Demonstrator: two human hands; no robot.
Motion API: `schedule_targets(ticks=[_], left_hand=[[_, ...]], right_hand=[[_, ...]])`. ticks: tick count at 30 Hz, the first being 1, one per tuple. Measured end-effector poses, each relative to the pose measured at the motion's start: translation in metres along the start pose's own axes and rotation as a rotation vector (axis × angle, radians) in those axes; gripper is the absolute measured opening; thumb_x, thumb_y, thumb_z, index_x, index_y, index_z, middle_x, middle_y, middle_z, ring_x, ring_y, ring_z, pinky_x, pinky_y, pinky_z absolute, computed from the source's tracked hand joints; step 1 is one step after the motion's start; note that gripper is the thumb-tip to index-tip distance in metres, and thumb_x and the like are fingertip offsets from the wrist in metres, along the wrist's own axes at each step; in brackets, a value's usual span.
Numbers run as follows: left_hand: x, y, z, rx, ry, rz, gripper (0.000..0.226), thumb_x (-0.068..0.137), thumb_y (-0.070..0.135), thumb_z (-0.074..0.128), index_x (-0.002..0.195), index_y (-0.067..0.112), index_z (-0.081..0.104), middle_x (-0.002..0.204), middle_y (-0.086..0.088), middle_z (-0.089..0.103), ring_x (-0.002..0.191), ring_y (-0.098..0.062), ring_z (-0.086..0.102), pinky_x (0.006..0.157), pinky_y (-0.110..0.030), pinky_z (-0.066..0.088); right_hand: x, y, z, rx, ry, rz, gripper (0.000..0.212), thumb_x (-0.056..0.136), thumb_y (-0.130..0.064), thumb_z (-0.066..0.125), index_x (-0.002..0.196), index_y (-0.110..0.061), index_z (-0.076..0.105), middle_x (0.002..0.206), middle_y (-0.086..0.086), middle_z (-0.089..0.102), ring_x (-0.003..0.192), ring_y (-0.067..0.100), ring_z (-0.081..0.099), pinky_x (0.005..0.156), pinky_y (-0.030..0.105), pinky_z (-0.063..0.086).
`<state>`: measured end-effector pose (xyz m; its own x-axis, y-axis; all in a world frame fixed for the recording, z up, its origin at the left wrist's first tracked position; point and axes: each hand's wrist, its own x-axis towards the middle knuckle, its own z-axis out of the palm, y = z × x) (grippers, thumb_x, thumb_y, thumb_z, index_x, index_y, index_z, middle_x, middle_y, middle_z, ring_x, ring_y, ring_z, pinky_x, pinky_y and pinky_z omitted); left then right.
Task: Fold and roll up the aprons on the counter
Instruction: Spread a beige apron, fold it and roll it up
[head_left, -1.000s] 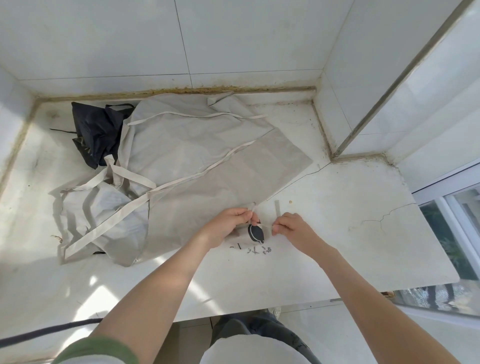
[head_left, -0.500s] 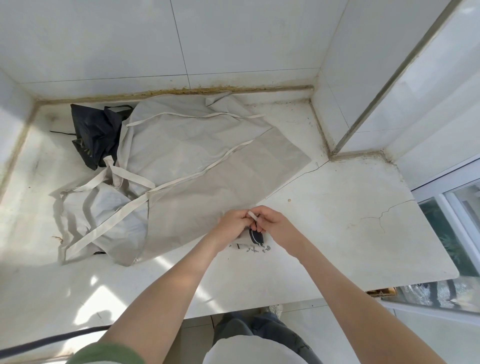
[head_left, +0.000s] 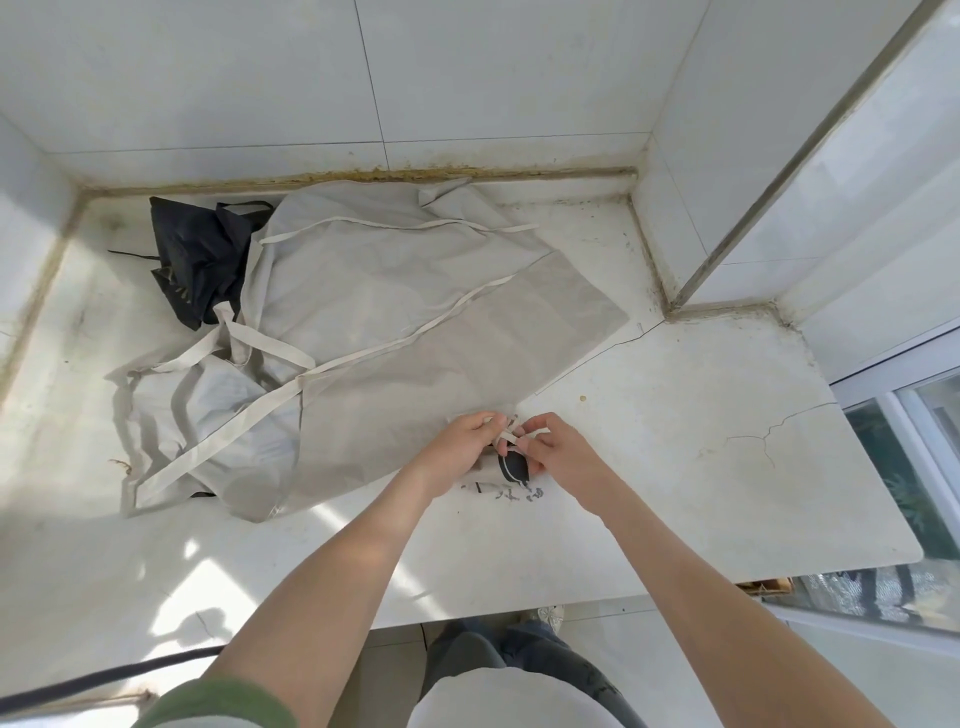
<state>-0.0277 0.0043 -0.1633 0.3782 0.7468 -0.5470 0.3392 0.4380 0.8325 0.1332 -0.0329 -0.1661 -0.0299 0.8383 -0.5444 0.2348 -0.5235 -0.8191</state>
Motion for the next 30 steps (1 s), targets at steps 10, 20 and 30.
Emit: schedule_targets(ticks=[10, 20, 30], left_hand=[[0.005, -0.003, -0.005, -0.115, 0.020, -0.005, 0.033, 0.100, 0.025, 0.049, 0.068, 0.016, 0.053, 0.060, 0.016, 0.055, 0.061, -0.004, 0.044, 0.046, -0.014, 0.032], [0.006, 0.002, -0.010, -0.114, -0.084, -0.059, 0.020, 0.099, 0.023, 0.050, 0.080, 0.018, 0.056, 0.056, 0.016, 0.055, 0.058, 0.004, 0.049, 0.047, -0.013, 0.032], [0.008, 0.006, -0.004, 0.373, 0.010, 0.212, 0.012, 0.088, 0.015, 0.067, 0.100, 0.017, 0.065, 0.082, 0.005, 0.056, 0.080, -0.010, 0.049, 0.068, -0.017, 0.040]], right_hand=[[-0.002, 0.002, 0.006, 0.132, 0.001, -0.062, 0.018, 0.095, -0.006, 0.054, 0.094, -0.020, 0.065, 0.062, 0.002, 0.051, 0.060, 0.011, 0.050, 0.064, 0.021, 0.042], [0.008, 0.008, 0.007, 0.336, -0.105, 0.037, 0.029, 0.102, -0.006, 0.037, 0.084, -0.009, 0.059, 0.057, -0.001, 0.046, 0.051, 0.006, 0.042, 0.056, 0.019, 0.035], [0.006, 0.014, 0.009, 0.260, -0.008, 0.052, 0.032, 0.103, -0.005, 0.032, 0.078, -0.008, 0.051, 0.059, 0.002, 0.046, 0.056, 0.014, 0.041, 0.053, 0.022, 0.040]])
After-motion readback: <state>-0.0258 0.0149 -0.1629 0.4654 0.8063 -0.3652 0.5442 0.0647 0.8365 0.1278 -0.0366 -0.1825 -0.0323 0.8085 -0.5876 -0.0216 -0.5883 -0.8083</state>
